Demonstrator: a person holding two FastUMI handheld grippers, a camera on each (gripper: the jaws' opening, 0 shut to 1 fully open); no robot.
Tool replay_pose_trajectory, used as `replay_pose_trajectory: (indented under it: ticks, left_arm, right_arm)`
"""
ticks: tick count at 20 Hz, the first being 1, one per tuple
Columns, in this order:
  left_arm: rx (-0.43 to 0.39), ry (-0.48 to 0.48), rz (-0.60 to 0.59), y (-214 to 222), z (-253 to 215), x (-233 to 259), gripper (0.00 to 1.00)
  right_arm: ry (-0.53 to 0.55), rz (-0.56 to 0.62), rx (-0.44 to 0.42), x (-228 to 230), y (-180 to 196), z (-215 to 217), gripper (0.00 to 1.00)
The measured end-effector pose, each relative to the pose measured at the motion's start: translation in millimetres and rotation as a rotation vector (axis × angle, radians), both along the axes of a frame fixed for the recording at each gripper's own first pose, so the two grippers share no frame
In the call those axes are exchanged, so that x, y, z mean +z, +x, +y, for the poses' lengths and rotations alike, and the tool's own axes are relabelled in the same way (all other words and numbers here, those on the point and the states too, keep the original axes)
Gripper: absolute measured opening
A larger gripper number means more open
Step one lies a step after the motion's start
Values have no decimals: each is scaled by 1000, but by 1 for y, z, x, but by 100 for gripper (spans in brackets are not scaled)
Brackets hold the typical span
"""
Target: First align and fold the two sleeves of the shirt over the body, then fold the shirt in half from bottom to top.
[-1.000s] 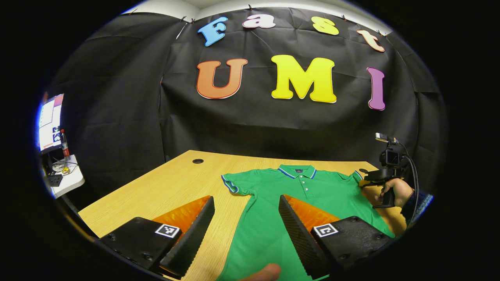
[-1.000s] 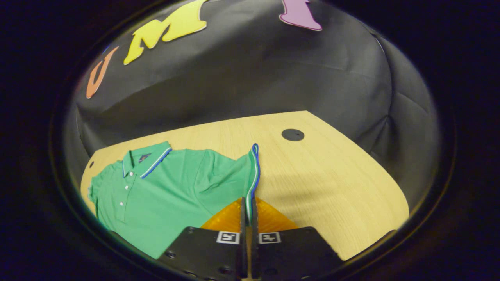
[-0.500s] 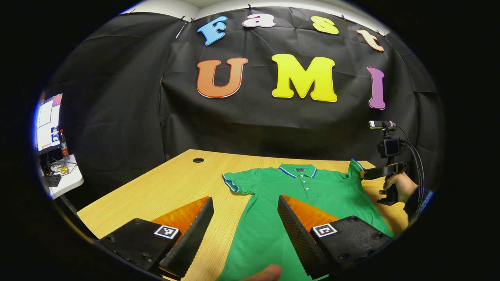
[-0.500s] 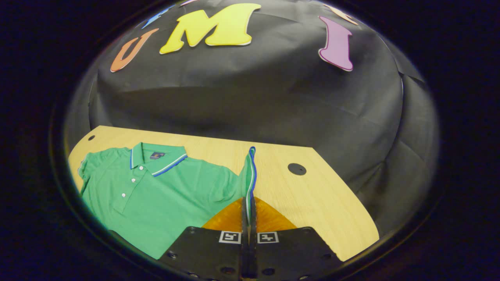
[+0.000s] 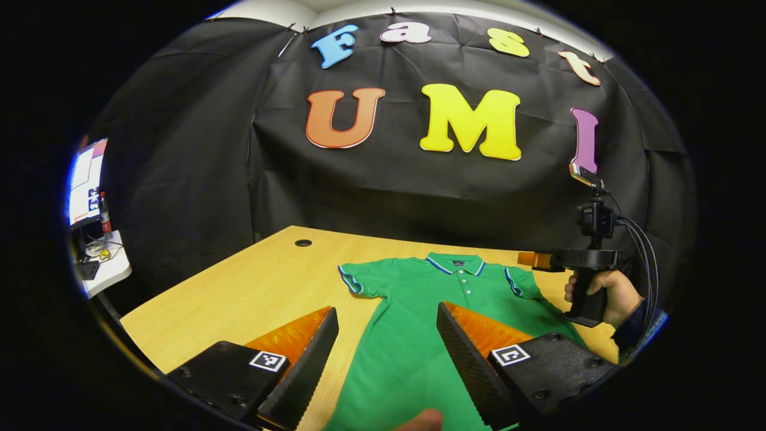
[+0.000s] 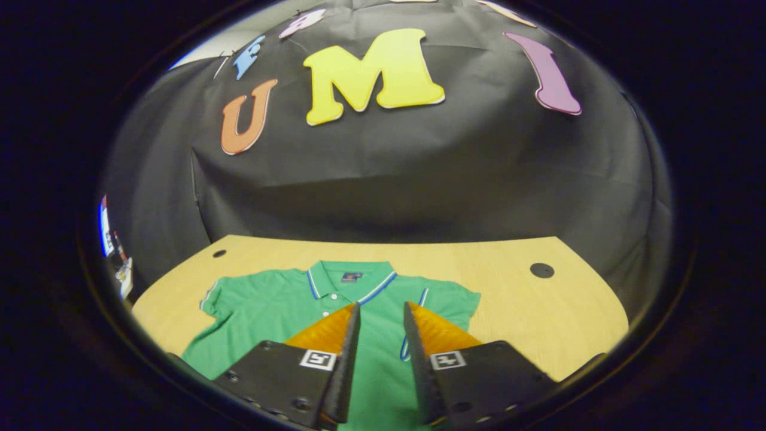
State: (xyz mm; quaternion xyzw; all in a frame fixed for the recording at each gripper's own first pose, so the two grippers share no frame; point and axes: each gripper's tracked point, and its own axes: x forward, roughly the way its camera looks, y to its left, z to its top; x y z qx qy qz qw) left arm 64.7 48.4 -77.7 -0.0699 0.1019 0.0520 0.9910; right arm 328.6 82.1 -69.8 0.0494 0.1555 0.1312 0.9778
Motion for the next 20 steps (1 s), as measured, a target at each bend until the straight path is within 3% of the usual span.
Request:
replay_pose_trajectory:
  ticks: [3, 9, 13, 16, 20]
  left_arm:
    - [18, 10, 2, 4, 2, -2, 100]
    - [87, -68, 60, -2, 21, -6, 100]
    - [196, -73, 11, 8, 61, 9, 100]
    - [235, -19, 66, 40, 82, 14, 100]
    - [172, -44, 161, 119, 80, -1, 100]
  right_arm:
    - [-117, -61, -12, 14, -21, -3, 94]
    - [-162, -210, -32, 47, -98, -15, 95]
    - [-78, -238, -35, 37, -163, -28, 95]
    - [-43, -233, -9, 18, -198, -41, 97]
    - [-40, -236, -3, -5, -222, -60, 95]
